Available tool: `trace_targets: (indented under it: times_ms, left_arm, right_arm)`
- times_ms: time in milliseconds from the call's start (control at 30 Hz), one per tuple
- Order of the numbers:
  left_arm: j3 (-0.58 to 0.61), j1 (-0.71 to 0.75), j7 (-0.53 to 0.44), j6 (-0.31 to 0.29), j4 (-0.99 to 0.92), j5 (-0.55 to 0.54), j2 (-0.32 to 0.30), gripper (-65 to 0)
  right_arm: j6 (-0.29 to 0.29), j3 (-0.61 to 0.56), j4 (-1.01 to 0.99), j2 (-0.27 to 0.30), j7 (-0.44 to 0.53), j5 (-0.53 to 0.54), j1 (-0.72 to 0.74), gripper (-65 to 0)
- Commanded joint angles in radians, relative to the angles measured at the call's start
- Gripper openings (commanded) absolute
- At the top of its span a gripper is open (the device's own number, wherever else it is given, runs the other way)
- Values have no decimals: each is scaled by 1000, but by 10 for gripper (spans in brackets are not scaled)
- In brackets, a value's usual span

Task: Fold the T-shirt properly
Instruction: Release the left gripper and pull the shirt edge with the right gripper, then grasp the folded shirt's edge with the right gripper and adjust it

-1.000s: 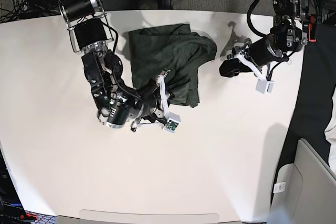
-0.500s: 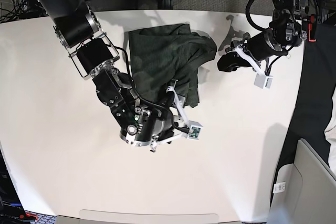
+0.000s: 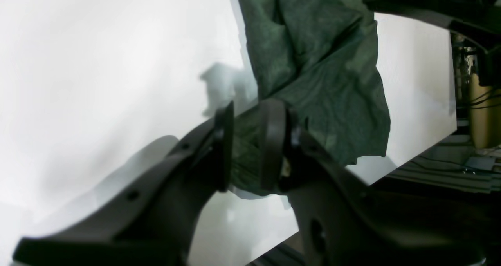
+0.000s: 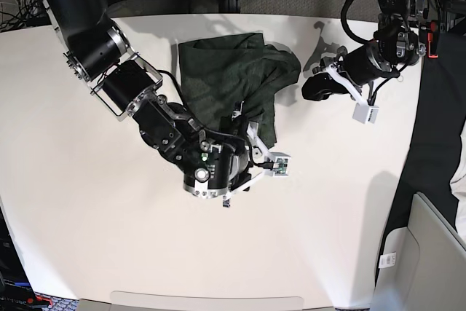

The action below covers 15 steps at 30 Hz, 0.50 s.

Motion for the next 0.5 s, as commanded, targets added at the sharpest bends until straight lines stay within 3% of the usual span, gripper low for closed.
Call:
trace_targets:
  times_ms: [0,100,367,467]
  left_arm:
    - [-6,-10,-11,-9,13,-18,-12,-528]
    - [-6,-12,-11,-9,10,-18,-14,-528]
    - [-6,-14,-13,-9,-10,-16,-14,-528]
    - [-5,-26,-11,-9,-10,-16,-14,-528]
  right_arm:
    - [2,-21,29,-8,5,-24,52,-321]
    - [2,-101,54,-7,14,-84,87,-321]
    - [2,-193,77,-4,14,-87,153,-322]
    - [2,-207,111,24,14,-87,142,-323]
